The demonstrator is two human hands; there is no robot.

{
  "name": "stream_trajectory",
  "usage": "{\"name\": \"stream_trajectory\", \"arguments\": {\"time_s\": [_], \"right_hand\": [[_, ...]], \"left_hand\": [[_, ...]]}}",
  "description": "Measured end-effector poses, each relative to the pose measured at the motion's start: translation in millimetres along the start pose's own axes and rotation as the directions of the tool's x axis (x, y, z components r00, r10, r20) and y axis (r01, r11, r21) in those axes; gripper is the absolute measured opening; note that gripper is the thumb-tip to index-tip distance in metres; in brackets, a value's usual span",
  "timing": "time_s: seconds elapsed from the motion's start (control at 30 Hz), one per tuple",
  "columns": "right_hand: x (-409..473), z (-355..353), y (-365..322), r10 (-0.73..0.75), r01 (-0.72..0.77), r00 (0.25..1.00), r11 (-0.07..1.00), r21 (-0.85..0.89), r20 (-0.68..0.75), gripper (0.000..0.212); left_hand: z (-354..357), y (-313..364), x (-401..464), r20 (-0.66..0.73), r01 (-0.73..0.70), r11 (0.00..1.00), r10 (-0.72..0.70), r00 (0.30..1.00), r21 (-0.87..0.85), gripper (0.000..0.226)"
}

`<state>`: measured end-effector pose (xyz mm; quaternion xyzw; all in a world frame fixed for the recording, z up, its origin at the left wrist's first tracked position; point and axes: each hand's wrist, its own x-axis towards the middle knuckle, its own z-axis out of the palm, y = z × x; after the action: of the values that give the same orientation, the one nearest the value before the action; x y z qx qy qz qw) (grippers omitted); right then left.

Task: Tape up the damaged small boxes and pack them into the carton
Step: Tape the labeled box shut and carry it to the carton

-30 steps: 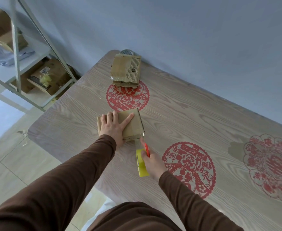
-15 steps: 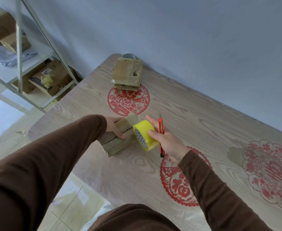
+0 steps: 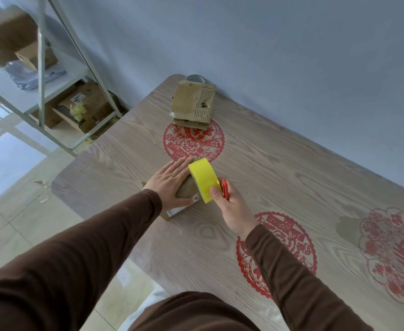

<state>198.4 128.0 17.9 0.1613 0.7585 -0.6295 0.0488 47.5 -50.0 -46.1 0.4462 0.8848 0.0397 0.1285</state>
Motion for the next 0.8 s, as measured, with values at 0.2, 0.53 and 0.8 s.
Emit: {"name": "stream_trajectory", "arguments": {"time_s": [0.2,0.53,0.8], "right_hand": [[-28,-1,-1,-0.017,0.019,0.985,1.000,0.009,-0.170,0.030],[-37,4,33,0.116,-0.132,0.990,0.964,-0.229,-0.082,0.038],[-11,14,41,0.141,-0.154,0.988,0.953,-0.262,-0.068,0.039]], "left_hand": [[5,0,-5,-0.039,-0.038,0.999,0.039,0.998,0.024,0.096],[3,11,-7,-0.051,-0.034,0.995,0.040,0.998,0.098,0.070],[-8,8,-1,0.045,-0.005,1.000,0.004,0.999,0.025,0.072]]}}
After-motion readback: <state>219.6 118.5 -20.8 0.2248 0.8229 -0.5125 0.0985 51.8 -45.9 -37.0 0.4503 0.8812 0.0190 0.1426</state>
